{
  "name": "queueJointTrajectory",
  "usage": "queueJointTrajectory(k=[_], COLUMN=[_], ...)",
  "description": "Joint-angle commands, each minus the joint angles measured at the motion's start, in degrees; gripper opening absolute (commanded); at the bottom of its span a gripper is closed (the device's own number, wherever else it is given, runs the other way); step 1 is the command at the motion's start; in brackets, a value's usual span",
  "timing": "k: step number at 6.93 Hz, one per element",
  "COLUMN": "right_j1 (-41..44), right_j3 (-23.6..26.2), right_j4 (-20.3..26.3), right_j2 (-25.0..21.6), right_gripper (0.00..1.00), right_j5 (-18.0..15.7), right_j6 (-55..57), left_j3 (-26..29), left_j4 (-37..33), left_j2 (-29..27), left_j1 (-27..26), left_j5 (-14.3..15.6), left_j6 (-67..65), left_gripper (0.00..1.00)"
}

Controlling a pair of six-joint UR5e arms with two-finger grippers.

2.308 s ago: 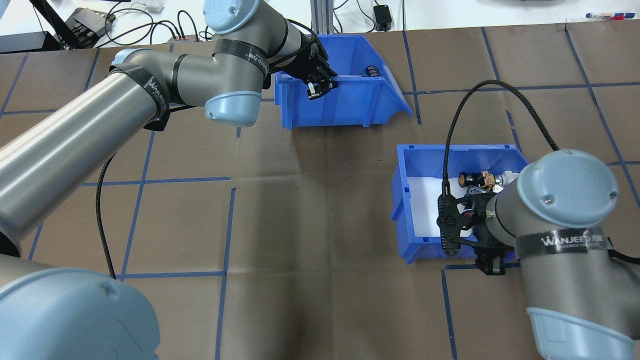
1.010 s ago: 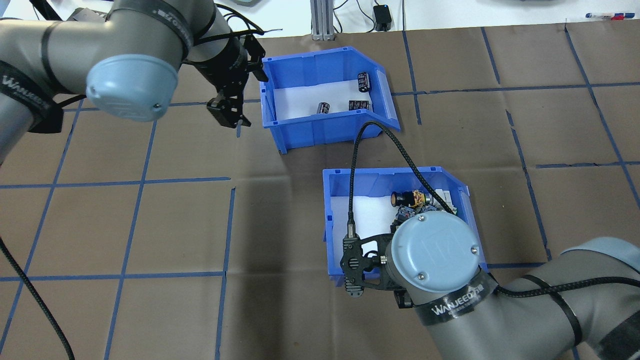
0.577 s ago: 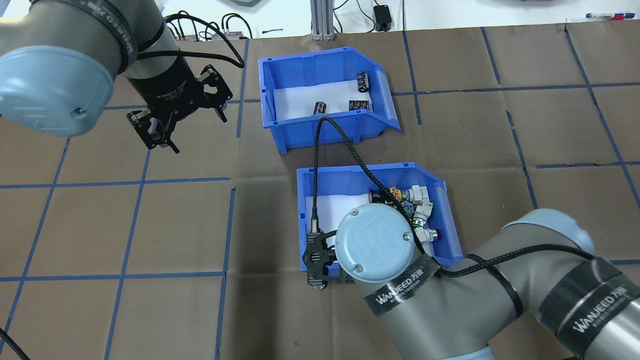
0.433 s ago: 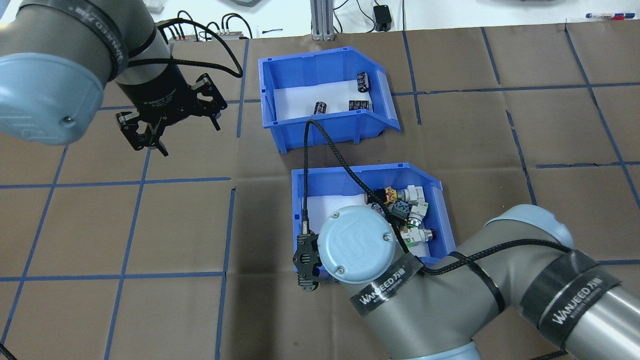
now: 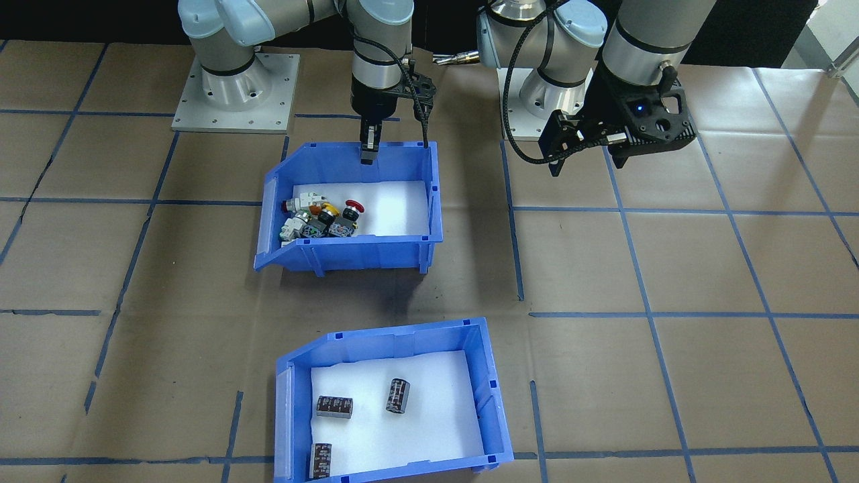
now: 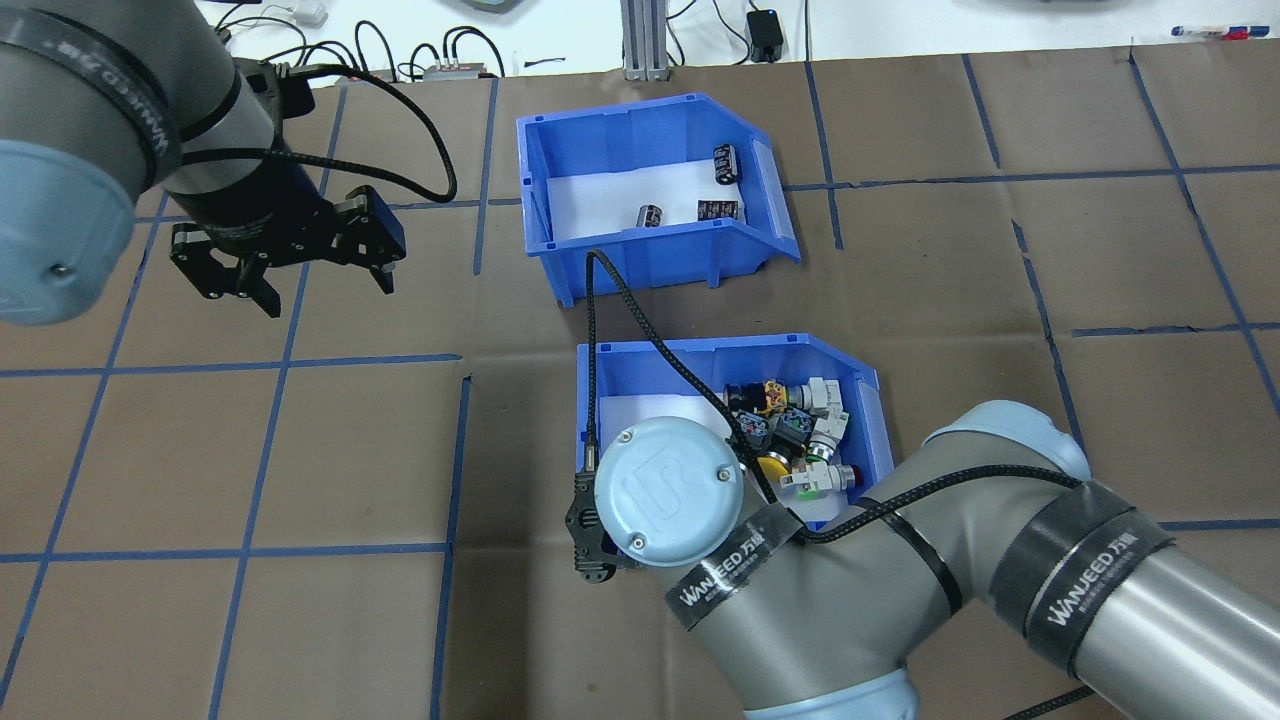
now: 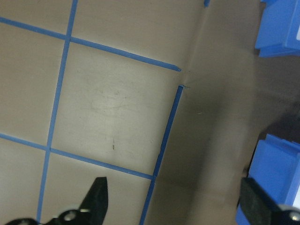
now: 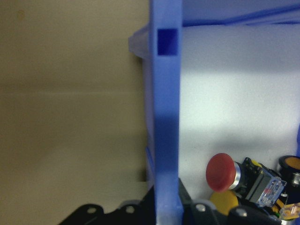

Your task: Place battery box in front

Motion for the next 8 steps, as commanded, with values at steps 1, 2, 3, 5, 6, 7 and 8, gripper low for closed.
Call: queueJointTrajectory(k=[1,2,3,5,6,7,8], right_j1=[0.03,0.02,-0.15,-2.59,-6.79,-12.49,-18.37], right_j3=[-0.05,-0.4,-2.06,-8.46,-10.49,-10.95,-11.39], right_j4=[0.17,0.43,1.31,11.88,14.21,14.41,14.06], right_j2=[1.0,0.65,0.21,-2.15,-3.38,-4.96,-6.37], right_gripper=[1.0,1.0,1.0,1.0,1.0,1.0,1.0], right_j5=[0.55,-0.14,-0.23,-0.23,-0.06,0.46,0.73], right_j6=[3.55,3.57,3.48,3.22,3.22,3.56,4.87], left_j3=[-2.79,-4.55,-7.09,-8.61,-8.69,-8.61,-8.78], left_j4=[0.34,-0.01,0.77,0.95,2.0,2.18,2.1], left_j2=[4.4,7.72,9.49,10.3,10.65,10.65,10.92], left_j1=[0.08,-0.1,-0.01,-0.1,-0.1,-0.1,-0.1], left_j5=[0.63,0.03,0.54,-0.06,0.28,0.11,-0.24], left_j6=[8.62,7.93,6.97,7.22,7.48,7.83,7.75], left_gripper=[1.0,1.0,1.0,1.0,1.0,1.0,1.0])
